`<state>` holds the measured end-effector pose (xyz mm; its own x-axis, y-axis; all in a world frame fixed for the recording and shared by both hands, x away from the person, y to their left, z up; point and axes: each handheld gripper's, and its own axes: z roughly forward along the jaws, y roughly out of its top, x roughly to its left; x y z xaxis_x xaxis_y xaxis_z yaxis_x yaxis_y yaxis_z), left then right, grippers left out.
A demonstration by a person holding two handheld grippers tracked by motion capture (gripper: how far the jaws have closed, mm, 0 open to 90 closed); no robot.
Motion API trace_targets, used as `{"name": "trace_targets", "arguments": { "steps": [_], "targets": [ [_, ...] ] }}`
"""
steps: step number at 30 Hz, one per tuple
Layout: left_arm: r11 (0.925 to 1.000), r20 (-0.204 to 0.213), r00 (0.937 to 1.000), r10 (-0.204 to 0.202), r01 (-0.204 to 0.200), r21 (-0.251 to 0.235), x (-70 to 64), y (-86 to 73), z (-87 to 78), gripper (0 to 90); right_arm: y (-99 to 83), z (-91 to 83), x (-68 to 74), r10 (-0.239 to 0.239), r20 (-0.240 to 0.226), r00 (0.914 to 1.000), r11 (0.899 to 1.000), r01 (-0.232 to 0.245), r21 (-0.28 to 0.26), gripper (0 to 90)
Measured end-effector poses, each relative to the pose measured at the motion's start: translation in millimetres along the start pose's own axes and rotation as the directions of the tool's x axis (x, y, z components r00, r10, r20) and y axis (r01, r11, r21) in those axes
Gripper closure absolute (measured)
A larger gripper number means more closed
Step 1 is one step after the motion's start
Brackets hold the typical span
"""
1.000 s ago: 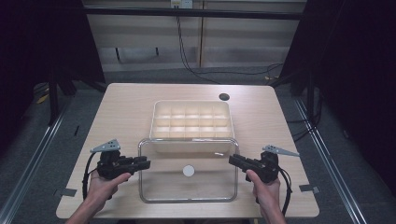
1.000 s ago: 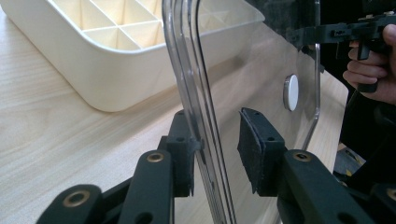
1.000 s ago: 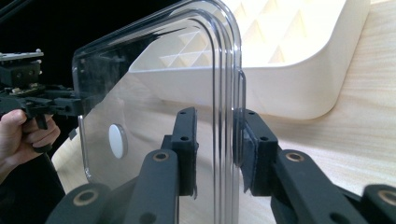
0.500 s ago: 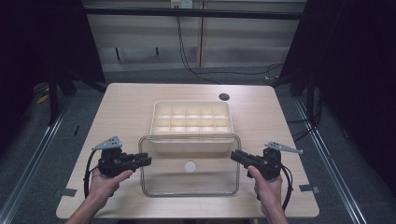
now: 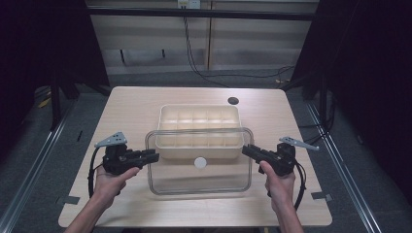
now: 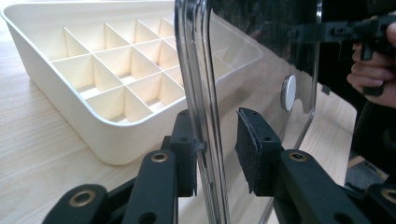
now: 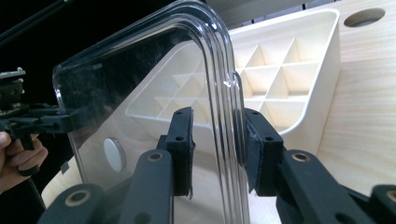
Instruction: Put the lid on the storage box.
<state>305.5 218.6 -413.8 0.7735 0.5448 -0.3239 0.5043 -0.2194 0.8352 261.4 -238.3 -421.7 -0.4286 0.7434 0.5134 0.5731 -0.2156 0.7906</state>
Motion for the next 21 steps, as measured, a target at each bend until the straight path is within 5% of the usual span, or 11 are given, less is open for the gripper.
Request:
{"name": "trace_targets", "arguments": {
  "steps": [6,21],
  "targets": [
    [0.9994,-0.017,0.9994,0.029,-0.029,-0.016,0.1,14.9,0.4,69.1,12.6,3.3,-3.0,-0.005,0.0,1.0,1.0,0.005,-0.011,65.3],
    [0.9969,-0.049,0.9987,0.014,-0.018,-0.077,14.5,46.4,-7.3,68.7,35.8,19.2,0.5,-0.027,-0.019,0.9994,0.999,0.026,-0.034,65.9]
  ]
}}
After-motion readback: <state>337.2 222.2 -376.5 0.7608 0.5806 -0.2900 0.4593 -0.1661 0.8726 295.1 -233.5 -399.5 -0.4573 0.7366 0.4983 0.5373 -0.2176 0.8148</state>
